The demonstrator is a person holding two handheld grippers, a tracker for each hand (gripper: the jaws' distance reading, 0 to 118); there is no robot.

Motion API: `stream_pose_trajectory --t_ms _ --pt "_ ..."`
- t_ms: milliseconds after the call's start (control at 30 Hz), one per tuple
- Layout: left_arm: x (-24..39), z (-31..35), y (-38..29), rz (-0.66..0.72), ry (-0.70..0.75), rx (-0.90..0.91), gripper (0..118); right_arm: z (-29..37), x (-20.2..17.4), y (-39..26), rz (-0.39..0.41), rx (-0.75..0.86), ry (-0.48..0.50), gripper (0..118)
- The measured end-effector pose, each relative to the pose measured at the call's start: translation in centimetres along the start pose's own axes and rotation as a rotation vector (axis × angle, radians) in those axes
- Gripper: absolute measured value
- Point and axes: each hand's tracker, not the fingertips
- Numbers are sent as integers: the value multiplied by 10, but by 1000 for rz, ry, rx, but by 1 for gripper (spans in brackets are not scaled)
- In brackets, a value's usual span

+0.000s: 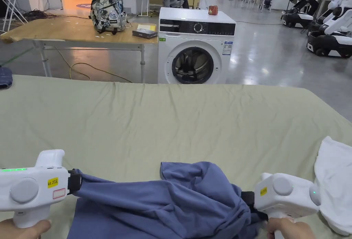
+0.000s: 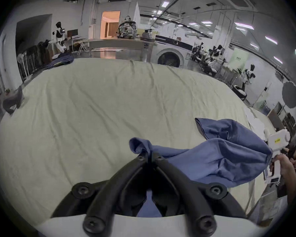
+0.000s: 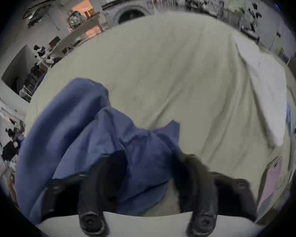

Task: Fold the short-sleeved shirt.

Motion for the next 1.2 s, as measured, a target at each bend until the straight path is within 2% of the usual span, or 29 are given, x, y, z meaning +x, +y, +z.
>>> stream_pose_trajectory --t_ms 33,67,133,267,400,467,567,633,767,900,1067,1200 --pt "0 2 -1 2 3 0 0 -3 0 -3 -18 0 2 11" --pt "-1 4 -2 2 5 3 0 -2 0 -5 -7 21 -6 5" --pt "0 8 -2 1 6 8 0 5 1 -9 0 70 29 3" --pt "-1 18 6 2 12 42 0 33 -3 -17 79 215 12 2" --pt "-1 39 25 2 9 113 0 88 -10 -13 108 421 29 1" --pt "-4 53 41 -4 -8 136 0 118 -13 -7 124 527 14 1" --pt "-9 84 70 -34 39 212 0 169 -19 10 164 672 -16 1" --pt "-17 106 91 -21 44 257 0 197 -26 22 208 715 -40 1" --pt "-40 147 134 -2 83 345 0 241 -36 52 244 810 -94 1" --pt "-63 176 176 57 91 410 0 275 -49 85 242 868 -95 1" --pt "-78 197 222 64 140 462 0 308 -72 128 250 946 -83 1" --pt "-94 208 260 102 173 500 0 325 -97 166 269 980 -116 1"
